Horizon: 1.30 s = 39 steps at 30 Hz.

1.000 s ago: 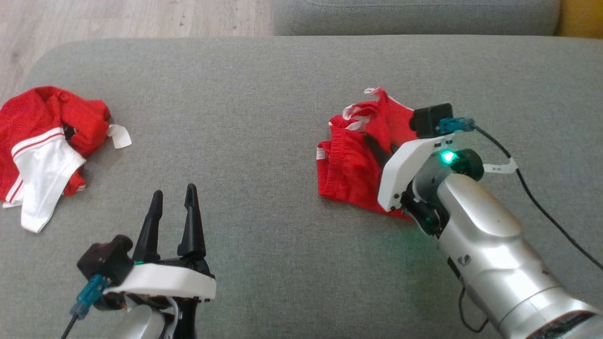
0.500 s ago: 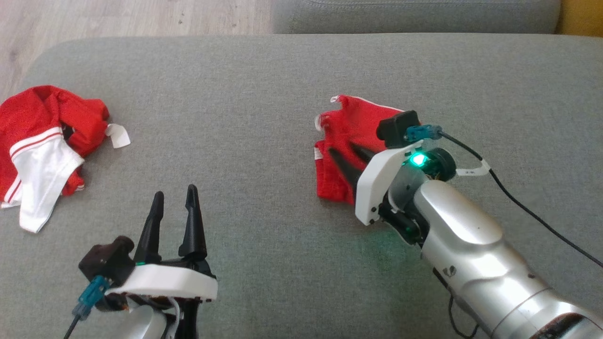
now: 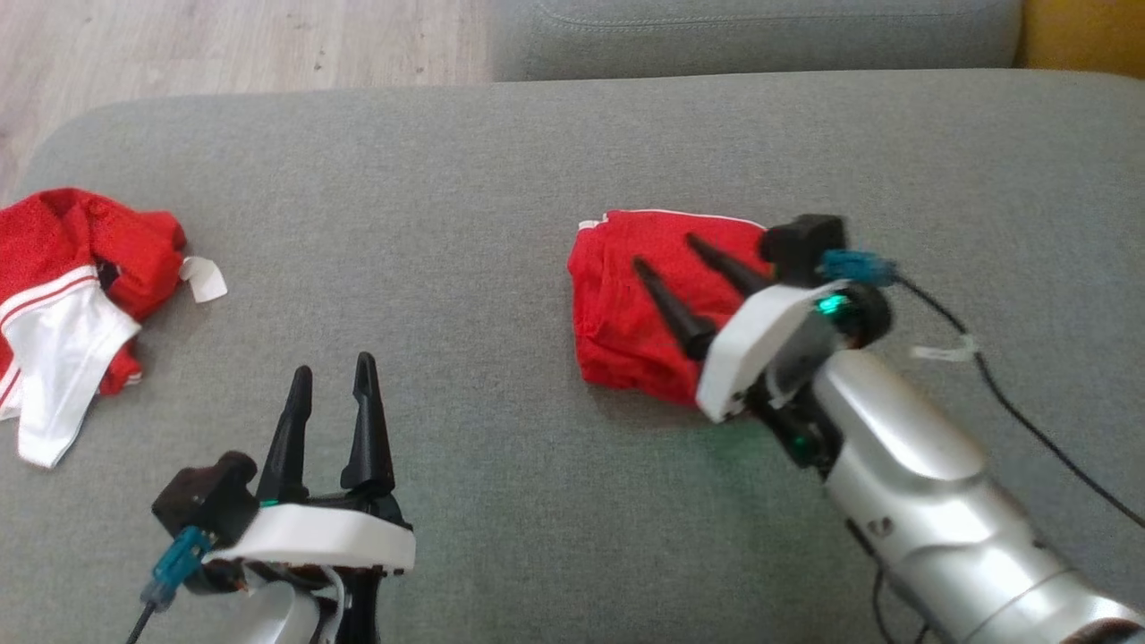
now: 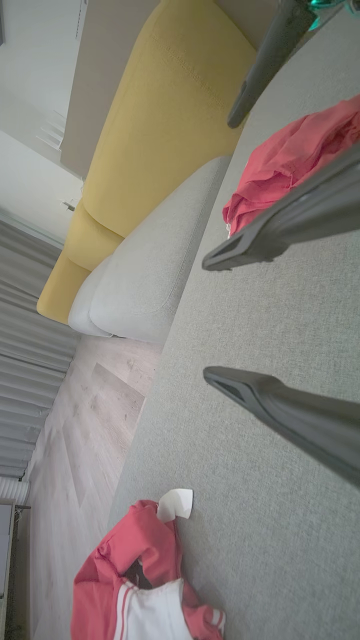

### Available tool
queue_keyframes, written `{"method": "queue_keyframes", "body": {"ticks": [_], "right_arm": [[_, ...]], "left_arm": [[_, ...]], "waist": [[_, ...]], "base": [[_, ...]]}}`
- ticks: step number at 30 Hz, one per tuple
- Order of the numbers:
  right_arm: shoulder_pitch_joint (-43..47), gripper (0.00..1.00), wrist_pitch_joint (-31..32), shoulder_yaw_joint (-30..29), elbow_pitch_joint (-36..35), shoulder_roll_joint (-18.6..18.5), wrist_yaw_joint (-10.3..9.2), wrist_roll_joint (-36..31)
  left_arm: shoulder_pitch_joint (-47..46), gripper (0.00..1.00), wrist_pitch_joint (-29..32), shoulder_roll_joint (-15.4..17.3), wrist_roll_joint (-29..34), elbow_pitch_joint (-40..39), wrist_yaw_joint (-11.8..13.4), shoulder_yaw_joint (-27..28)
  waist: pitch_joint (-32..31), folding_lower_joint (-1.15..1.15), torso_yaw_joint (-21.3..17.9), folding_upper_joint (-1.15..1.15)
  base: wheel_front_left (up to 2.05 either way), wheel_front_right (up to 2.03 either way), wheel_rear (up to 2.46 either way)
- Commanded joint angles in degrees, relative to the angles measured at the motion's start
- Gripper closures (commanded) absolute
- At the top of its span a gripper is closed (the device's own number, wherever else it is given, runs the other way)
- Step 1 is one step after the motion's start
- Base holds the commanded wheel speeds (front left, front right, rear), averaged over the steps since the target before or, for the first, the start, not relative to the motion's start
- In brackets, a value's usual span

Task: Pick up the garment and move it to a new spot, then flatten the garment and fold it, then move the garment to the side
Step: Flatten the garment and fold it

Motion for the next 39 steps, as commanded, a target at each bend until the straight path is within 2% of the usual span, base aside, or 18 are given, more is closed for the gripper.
{"method": "queue_keyframes", "body": {"ticks": [1, 7, 14, 25, 30, 39], "right_arm": [[-0.2, 0.0, -1.2, -1.2, -1.9, -0.2, 0.43, -0.8], [1.4, 0.0, -4.6, -8.1, -1.7, -1.8, 0.43, -5.1], [6.3, 0.0, -9.1, -17.2, -3.8, -1.6, 0.43, -10.9], [21.5, 0.0, -10.4, -29.0, -15.2, 1.9, 0.43, -20.5], [28.9, 0.0, -9.9, -32.5, -21.4, 2.9, 0.43, -23.6], [35.6, 0.0, -9.1, -34.5, -27.9, 3.2, 0.43, -25.3]], "left_arm": [[-1.3, 0.0, -0.7, 0.5, -0.2, -1.6, 0.1, 2.0], [-1.3, 0.0, -1.0, -0.1, 0.0, -1.6, -0.2, 1.4], [-0.7, 0.0, -1.7, -0.4, 1.0, -1.8, -0.7, 1.1], [2.8, 0.0, -2.5, 0.8, 4.7, 2.6, -0.7, 1.9], [4.4, 0.0, -2.6, 1.2, 6.2, 5.3, -0.3, 2.5], [7.0, 0.0, -2.7, 0.5, 6.9, 6.3, -0.6, 3.9]], "waist": [[-0.1, 0.0, -0.2, 0.0], [-0.4, 0.0, -0.4, 0.0], [-1.8, 0.0, -0.6, 0.0], [-6.3, 0.0, -3.0, 0.0], [-7.4, 0.0, -3.7, 0.0], [-8.6, 0.0, -3.8, 0.0]], "base": [[0.0, 0.0, 0.0], [0.0, 0.0, 0.0], [0.0, 0.0, 0.0], [0.0, 0.0, 0.0], [0.0, 0.0, 0.0], [0.0, 0.0, 0.0]]}}
